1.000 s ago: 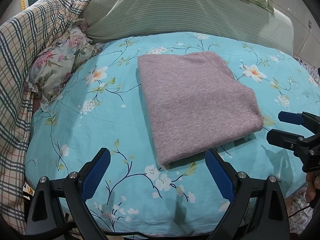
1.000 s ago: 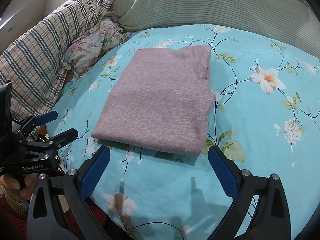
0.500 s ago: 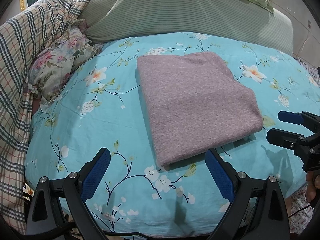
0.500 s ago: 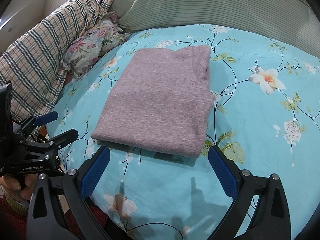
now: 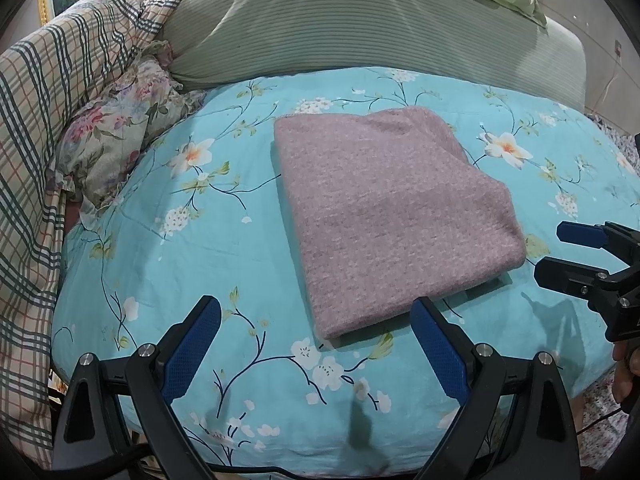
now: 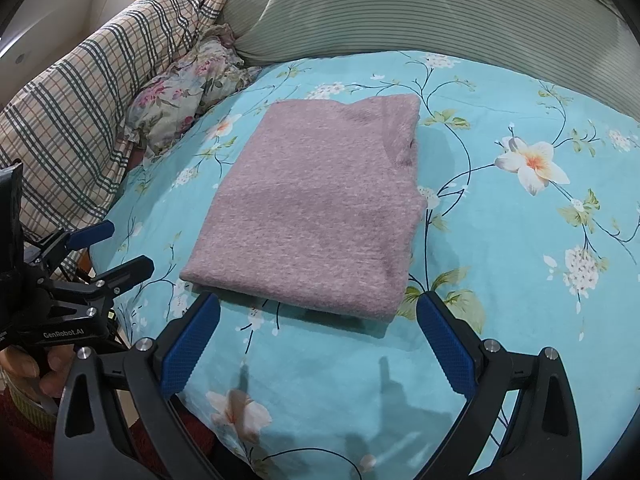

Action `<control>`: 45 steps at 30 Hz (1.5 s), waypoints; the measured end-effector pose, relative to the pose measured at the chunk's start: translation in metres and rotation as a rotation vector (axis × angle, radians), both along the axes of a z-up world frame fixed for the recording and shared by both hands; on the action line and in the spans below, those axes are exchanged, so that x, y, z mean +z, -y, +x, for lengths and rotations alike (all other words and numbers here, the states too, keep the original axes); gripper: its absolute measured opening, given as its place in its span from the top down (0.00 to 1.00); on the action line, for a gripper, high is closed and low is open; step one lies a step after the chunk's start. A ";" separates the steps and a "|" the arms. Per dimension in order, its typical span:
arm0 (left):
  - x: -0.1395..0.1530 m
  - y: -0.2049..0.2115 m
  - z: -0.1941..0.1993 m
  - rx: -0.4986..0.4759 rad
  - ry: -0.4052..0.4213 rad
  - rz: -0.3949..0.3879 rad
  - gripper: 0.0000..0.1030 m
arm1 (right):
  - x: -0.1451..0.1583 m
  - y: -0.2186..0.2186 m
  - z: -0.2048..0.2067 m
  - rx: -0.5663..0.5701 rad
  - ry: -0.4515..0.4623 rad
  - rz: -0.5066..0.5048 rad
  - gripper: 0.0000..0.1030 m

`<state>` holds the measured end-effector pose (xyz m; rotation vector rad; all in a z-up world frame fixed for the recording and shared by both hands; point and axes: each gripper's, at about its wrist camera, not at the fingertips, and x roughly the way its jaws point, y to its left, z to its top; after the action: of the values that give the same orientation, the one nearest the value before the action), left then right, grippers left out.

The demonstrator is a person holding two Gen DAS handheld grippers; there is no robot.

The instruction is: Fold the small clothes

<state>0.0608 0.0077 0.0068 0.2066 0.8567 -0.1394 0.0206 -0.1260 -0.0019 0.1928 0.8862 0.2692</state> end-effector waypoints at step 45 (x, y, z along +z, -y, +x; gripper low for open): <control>0.003 0.003 0.039 0.012 -0.013 -0.023 0.06 | 0.001 0.017 0.042 -0.015 -0.013 0.008 0.04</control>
<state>0.1002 0.0044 0.0093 0.1787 0.8683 -0.1393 0.0621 -0.1430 -0.0012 0.2084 0.8962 0.2577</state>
